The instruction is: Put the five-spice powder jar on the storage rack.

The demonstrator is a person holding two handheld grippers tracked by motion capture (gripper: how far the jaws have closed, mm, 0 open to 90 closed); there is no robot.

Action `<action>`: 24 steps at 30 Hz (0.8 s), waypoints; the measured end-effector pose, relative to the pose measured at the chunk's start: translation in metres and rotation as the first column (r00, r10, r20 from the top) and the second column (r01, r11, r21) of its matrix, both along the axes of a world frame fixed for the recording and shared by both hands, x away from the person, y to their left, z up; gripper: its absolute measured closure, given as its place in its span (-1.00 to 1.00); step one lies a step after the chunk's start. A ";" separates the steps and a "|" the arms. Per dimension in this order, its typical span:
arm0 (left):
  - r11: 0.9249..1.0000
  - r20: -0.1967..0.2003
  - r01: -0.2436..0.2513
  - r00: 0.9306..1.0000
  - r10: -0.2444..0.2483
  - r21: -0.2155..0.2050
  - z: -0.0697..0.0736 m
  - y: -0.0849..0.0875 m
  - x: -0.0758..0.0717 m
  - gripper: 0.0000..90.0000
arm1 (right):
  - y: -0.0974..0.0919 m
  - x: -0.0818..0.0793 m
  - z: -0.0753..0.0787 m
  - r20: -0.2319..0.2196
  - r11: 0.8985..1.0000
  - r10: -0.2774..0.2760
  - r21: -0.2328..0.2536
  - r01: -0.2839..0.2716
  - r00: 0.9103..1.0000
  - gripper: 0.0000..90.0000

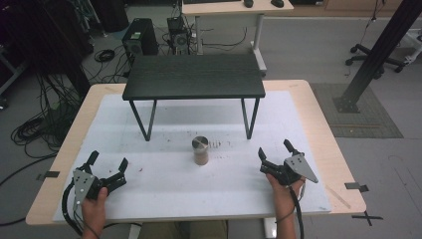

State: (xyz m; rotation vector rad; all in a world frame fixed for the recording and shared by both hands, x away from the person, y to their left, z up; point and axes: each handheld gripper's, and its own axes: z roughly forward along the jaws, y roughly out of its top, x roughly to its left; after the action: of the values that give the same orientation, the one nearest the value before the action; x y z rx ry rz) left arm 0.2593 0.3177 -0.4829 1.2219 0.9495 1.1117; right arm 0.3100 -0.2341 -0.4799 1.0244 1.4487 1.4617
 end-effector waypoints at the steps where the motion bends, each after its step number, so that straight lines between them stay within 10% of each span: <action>1: 1.000 0.000 0.000 1.000 0.000 0.000 0.000 0.000 0.000 -0.99 | 0.000 0.000 0.000 -0.001 1.000 0.000 0.001 0.000 1.000 -0.87; 24: 1.000 0.009 0.004 1.000 -0.004 0.005 0.000 0.000 -0.001 -0.99 | 0.000 0.000 0.000 0.002 1.000 -0.004 -0.002 0.004 1.000 -0.87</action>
State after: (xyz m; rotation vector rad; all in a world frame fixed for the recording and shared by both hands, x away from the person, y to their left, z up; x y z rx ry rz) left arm 0.2586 0.3175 -0.4831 1.2219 0.9377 1.1161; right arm 0.3099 -0.2340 -0.4798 1.0240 1.4455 1.4579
